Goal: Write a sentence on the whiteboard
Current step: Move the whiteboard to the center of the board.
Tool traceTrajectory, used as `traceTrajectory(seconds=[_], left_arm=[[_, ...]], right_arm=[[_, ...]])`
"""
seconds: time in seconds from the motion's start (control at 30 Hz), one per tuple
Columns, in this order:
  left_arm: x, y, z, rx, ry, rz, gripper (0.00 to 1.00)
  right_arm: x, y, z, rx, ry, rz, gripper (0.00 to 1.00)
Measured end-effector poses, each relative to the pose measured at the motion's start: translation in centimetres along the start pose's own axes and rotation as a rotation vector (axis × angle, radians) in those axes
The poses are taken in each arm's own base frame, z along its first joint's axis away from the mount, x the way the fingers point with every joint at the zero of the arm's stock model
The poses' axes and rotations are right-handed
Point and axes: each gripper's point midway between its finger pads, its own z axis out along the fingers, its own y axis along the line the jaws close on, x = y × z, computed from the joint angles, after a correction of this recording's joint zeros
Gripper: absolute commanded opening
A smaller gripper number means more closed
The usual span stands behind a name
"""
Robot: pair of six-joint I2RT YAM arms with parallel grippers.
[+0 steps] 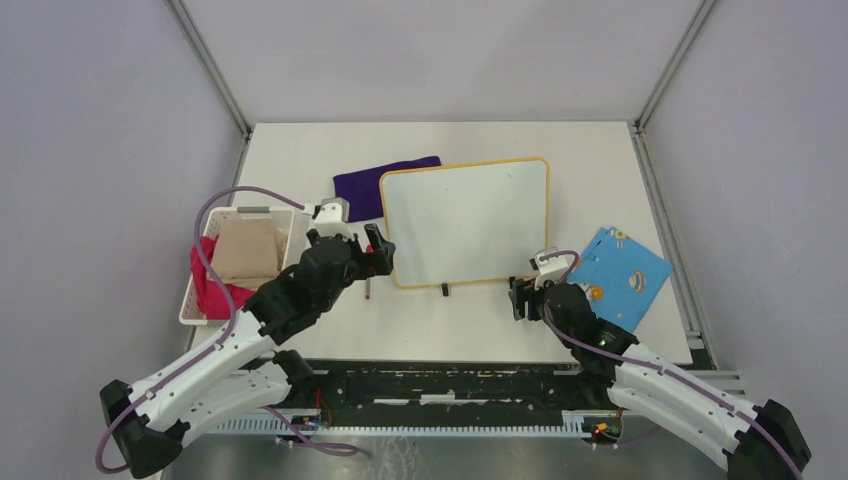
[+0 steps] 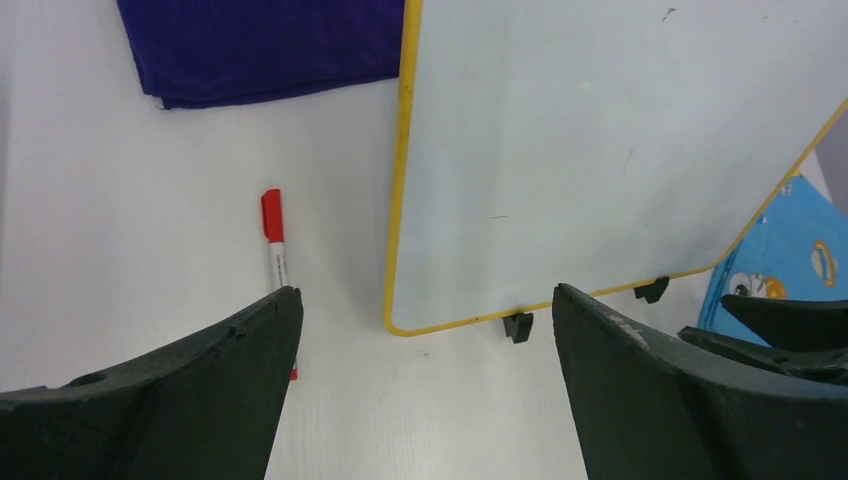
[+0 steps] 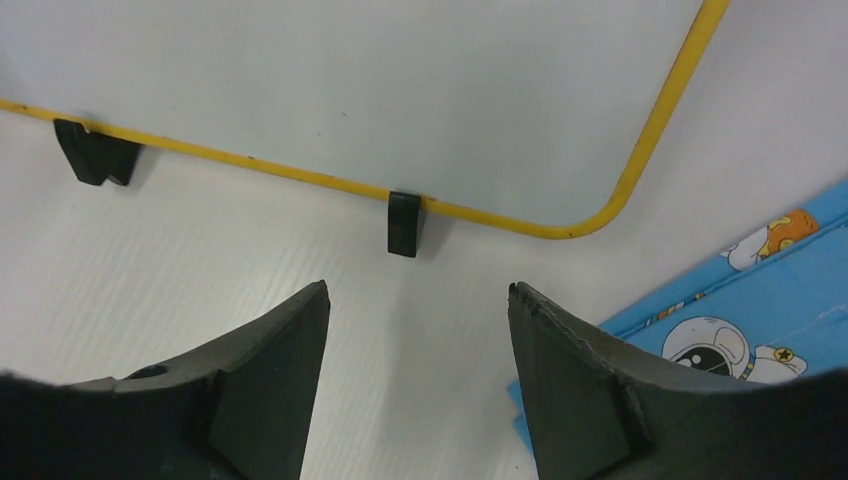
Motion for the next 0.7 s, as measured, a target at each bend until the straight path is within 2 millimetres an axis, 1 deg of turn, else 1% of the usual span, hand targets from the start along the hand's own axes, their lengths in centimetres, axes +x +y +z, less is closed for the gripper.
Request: traceTrajectory(seconds=[0.07,0.13,0.23,0.4,0.53,0.6,0.7], left_arm=[[-0.3,-0.5,0.3,0.021,-0.005,-0.014,1.00],[-0.5,-0.7,0.9,0.033,-0.004,-0.031,1.00],[-0.8,-0.5,1.9,0.041,0.005,-0.060,1.00],[-1.7,1.6,3.1,0.041,-0.005,-0.154,1.00],[-1.9,2.6,4.2,0.090,0.002,-0.229,1.00],[-1.8,2.3,4.7,0.128,0.011,-0.246,1.00],[-1.3,1.1,5.6,0.195,0.041,-0.249,1.00]], right_arm=[[0.9,-0.1,0.2,0.006,0.025,-0.004,0.70],[1.4,-0.1,0.4,0.010,0.039,-0.004,0.69],[1.8,-0.1,0.8,0.012,0.047,-0.001,0.69],[1.9,0.1,1.3,0.012,0.049,0.000,0.67],[1.8,0.3,1.6,0.012,0.045,0.003,0.66],[1.8,0.3,1.7,0.014,0.045,0.004,0.66],[2.0,0.3,1.9,0.017,0.052,0.002,0.65]])
